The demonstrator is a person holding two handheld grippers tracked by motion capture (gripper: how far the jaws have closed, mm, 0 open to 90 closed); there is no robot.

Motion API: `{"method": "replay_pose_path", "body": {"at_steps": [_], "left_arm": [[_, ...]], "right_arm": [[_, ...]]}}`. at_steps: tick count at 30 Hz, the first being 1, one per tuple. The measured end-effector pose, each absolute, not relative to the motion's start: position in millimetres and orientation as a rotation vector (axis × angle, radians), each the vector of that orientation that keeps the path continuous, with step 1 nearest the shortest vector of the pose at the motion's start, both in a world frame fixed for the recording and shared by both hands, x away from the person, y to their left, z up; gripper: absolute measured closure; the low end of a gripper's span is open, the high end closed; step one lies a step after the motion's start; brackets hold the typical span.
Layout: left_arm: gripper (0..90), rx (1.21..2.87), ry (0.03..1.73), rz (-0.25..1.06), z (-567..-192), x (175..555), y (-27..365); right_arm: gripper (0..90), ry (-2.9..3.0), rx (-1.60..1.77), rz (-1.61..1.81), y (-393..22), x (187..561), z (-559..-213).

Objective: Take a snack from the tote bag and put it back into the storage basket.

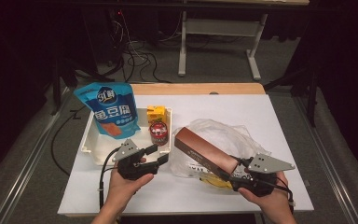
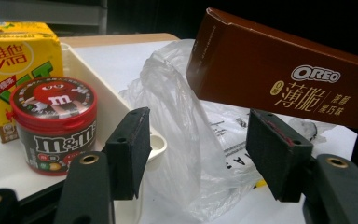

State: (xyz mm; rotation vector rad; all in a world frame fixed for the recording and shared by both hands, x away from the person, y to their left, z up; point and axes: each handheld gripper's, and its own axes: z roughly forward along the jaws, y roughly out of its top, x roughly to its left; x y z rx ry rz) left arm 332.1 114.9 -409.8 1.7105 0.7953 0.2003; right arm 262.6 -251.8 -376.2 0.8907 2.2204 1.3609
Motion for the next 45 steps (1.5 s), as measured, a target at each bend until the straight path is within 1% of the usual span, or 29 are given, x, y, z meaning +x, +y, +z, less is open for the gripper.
{"method": "replay_pose_path", "body": {"at_steps": [8, 16, 24, 37, 45], "left_arm": [[34.3, 1.729, 0.737, 0.168, -413, 339, 116], [26.7, 1.752, 0.588, 0.131, -414, 352, 111], [16.1, 1.796, 0.488, 0.098, -414, 356, 107], [15.7, 1.813, 0.452, 0.072, -416, 355, 106], [15.4, 1.81, 0.4, 0.043, -418, 354, 104]], "right_arm": [[44.4, 2.268, 0.835, 1.39, -247, 262, -377], [44.4, 2.313, 0.788, 1.4, -243, 262, -380], [44.4, 2.339, 0.753, 1.421, -241, 262, -383], [44.4, 2.408, 0.69, 1.449, -244, 270, -390], [44.4, 2.436, 0.657, 1.475, -248, 272, -392]]}}
